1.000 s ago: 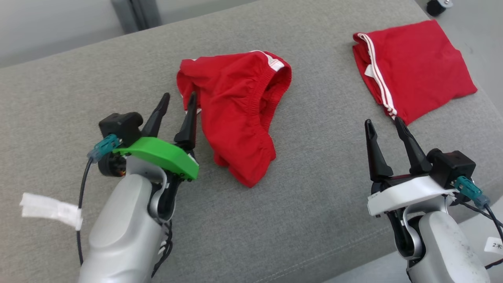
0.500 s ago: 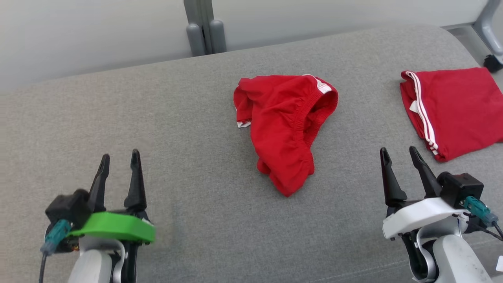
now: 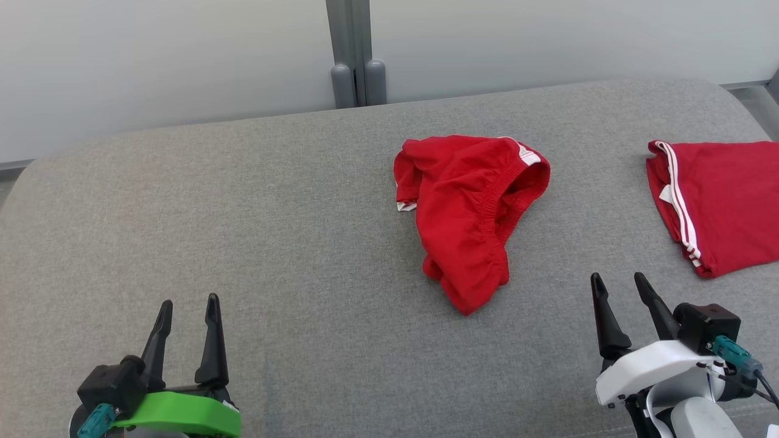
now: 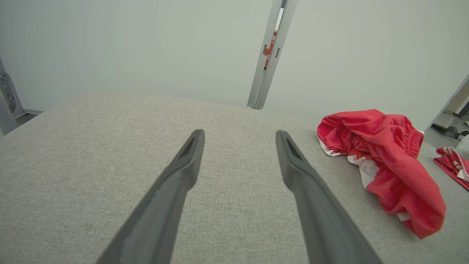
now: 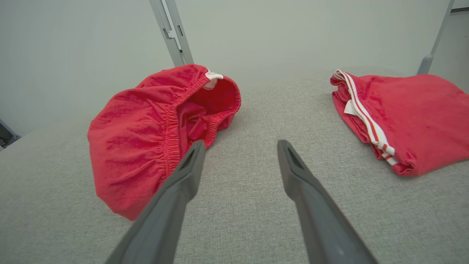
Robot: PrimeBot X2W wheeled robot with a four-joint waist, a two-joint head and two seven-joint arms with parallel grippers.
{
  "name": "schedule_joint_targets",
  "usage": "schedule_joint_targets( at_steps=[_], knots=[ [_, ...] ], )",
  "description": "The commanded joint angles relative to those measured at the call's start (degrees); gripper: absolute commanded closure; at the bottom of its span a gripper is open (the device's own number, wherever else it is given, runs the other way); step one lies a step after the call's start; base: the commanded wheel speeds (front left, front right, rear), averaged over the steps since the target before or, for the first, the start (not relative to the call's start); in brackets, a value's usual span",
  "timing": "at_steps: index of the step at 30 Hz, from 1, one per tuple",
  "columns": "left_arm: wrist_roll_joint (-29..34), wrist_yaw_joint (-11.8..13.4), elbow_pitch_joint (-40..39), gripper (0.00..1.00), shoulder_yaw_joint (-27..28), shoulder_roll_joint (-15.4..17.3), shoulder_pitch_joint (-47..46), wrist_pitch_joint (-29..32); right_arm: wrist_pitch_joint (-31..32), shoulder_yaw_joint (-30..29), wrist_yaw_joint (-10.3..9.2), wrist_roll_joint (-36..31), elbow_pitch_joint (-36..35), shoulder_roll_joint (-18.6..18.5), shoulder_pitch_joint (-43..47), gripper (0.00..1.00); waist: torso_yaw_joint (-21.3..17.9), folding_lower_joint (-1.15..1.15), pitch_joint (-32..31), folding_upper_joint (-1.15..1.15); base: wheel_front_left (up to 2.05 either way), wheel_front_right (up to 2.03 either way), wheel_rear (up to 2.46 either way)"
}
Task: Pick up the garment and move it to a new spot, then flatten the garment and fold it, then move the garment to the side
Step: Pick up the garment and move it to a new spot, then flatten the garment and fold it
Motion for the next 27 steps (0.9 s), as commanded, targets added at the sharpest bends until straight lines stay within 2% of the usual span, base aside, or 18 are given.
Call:
schedule_joint_targets(
  at_steps=[1, 9, 15, 19, 24, 27],
  knots=[
    [0.6, -0.2, -0.2, 0.00, 0.3, -0.1, 0.8, -0.2, -0.2, 0.1, -0.01, 0.2, 0.2, 0.0, 0.3, 0.00, -0.1, 0.00, 0.1, 0.00, 0.00, 0.00, 0.00],
    [1.9, -0.5, -0.3, 0.00, 0.4, -0.8, 0.4, -0.2, 0.1, 0.7, -0.01, -0.3, 0.3, 0.0, -0.7, 0.00, -0.1, 0.00, -0.1, 0.00, 0.00, 0.00, 0.00],
    [1.7, -0.5, -0.8, 0.00, -0.5, -1.2, 0.0, -0.2, 2.8, 5.6, 0.00, 0.4, 0.3, -1.9, -4.2, 0.00, 0.3, 0.00, 1.3, 0.00, 0.00, 0.00, 0.00],
    [1.4, -0.5, -1.7, 0.00, -0.9, -1.3, -1.7, -0.2, 6.7, 10.1, -0.01, 2.1, 3.2, -4.0, -9.3, 0.00, 1.2, 0.00, 3.3, 0.00, 0.00, 0.00, 0.00],
    [1.4, -0.5, -2.2, 0.00, -1.8, -1.0, -3.5, -0.2, 13.8, 16.1, 0.00, 8.3, 9.6, -5.5, -15.9, 0.00, 3.0, 0.00, 5.5, 0.00, 0.00, 0.00, 0.00],
    [1.4, -0.5, -2.2, 0.00, -2.3, -1.1, -4.2, -0.2, 16.3, 17.5, 0.00, 11.4, 12.6, -6.1, -18.5, 0.00, 4.2, 0.00, 6.3, 0.00, 0.00, 0.00, 0.00]
  ],
)
